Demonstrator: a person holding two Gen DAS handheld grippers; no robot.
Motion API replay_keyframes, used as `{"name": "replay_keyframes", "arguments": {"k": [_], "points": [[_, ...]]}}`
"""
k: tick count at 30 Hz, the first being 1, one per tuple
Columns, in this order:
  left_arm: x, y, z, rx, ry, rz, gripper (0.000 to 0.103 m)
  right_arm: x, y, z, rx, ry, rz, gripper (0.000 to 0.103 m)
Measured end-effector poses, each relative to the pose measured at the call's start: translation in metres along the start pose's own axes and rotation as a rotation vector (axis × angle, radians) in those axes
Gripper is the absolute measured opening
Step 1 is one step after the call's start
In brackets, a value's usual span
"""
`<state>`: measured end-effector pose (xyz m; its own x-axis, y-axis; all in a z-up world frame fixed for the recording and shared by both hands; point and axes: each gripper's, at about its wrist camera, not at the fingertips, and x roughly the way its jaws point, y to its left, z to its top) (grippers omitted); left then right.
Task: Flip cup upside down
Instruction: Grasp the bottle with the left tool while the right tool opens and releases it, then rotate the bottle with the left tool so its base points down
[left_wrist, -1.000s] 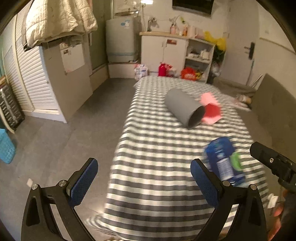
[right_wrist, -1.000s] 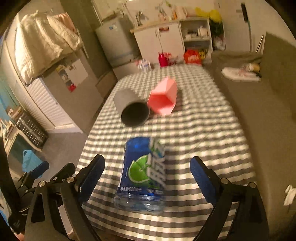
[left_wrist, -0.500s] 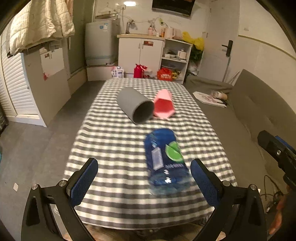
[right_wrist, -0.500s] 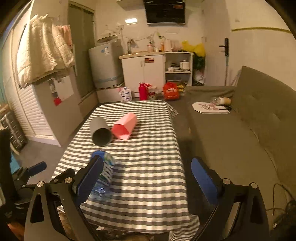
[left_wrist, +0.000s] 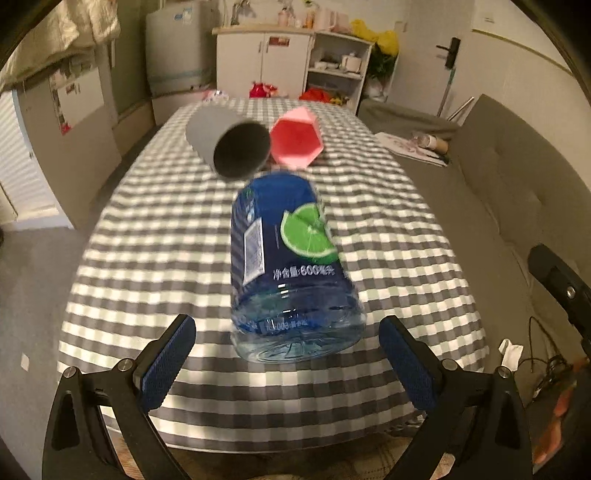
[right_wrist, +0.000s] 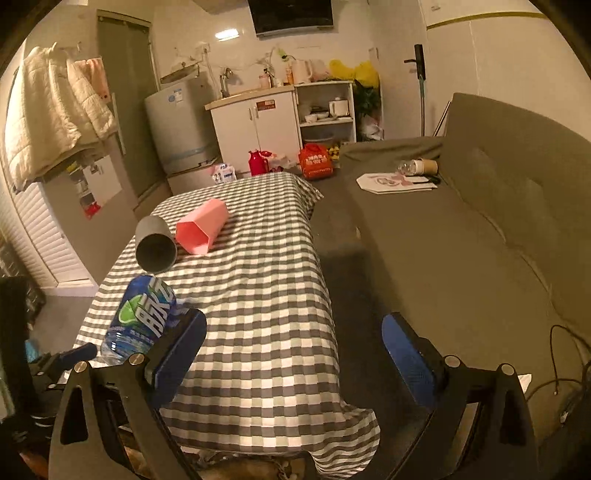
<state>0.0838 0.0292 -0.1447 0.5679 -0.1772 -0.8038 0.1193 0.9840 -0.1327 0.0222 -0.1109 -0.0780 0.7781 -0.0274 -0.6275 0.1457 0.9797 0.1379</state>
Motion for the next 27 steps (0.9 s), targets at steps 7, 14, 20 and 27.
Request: {"name": "replay_keyframes", "arguments": {"k": [7, 14, 20, 27], "points": [[0.007, -0.002, 0.004, 0.033, 0.011, 0.008, 0.075, 0.012, -0.004, -0.007, 0.024, 0.031, 0.014, 0.096], [-0.01, 0.004, 0.018, 0.048, 0.021, -0.009, 0.075, 0.008, 0.005, -0.004, 0.004, 0.019, 0.02, 0.096], [-0.019, 0.012, 0.045, 0.024, 0.019, -0.002, 0.075, 0.014, 0.013, -0.008, -0.003, 0.045, 0.031, 0.096], [-0.015, 0.018, 0.069, 0.04, 0.038, 0.001, 0.075, 0.019, 0.016, -0.011, 0.006, 0.062, 0.044, 0.096]]}}
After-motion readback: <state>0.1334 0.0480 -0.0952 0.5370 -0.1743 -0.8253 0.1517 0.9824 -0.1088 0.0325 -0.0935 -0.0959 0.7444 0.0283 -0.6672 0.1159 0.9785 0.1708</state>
